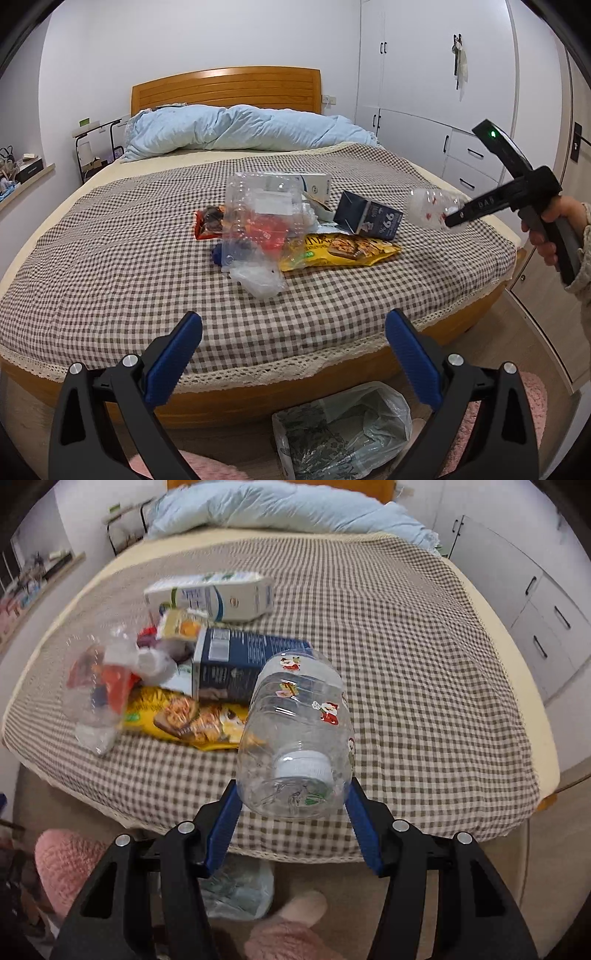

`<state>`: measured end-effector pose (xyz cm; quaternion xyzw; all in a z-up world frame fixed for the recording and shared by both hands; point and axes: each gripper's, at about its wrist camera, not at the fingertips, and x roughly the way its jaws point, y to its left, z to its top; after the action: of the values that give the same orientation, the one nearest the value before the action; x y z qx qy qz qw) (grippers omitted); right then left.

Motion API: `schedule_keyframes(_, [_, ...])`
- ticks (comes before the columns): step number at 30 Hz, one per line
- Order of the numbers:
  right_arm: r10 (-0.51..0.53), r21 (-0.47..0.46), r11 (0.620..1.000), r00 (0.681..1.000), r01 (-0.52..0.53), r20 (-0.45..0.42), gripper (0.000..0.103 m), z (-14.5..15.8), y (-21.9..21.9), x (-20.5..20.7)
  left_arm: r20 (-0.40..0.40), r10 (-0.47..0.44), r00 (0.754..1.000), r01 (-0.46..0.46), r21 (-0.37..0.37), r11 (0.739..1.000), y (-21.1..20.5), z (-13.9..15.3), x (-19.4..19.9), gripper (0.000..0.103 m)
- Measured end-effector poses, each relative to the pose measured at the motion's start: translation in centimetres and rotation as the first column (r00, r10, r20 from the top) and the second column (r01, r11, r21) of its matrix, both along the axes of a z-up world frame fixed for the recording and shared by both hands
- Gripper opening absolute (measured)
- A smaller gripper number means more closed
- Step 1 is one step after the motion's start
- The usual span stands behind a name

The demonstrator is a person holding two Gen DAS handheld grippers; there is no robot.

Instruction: Collect trash

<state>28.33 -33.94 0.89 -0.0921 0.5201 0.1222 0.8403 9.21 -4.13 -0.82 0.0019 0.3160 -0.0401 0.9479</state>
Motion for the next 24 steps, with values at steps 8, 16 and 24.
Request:
schedule_keyframes(8, [-0.026, -0.016, 1.0, 0.999, 0.026, -0.038, 0.056, -0.7, -0.3, 1.3, -0.005, 0.014, 1.0, -0.014, -0.01, 1.0, 1.4, 0.5, 2.4, 0.096])
schedule_keyframes(16, [-0.041, -0.021, 0.999, 0.996, 0.039, -0.073, 0.056, -0.6, -1.8, 3.3, 0.031, -0.048, 0.998, 0.045, 0.074, 0.996, 1.4, 4.5, 7.2, 0.096])
schedule_keyframes(24, [-0.097, 0.019, 0.995, 0.993, 0.099, -0.064, 0.056, -5.1, -3.3, 6.4, -0.017, -0.107, 0.994, 0.108, 0.165, 0.98, -0.5, 6.7, 15.0, 0.096])
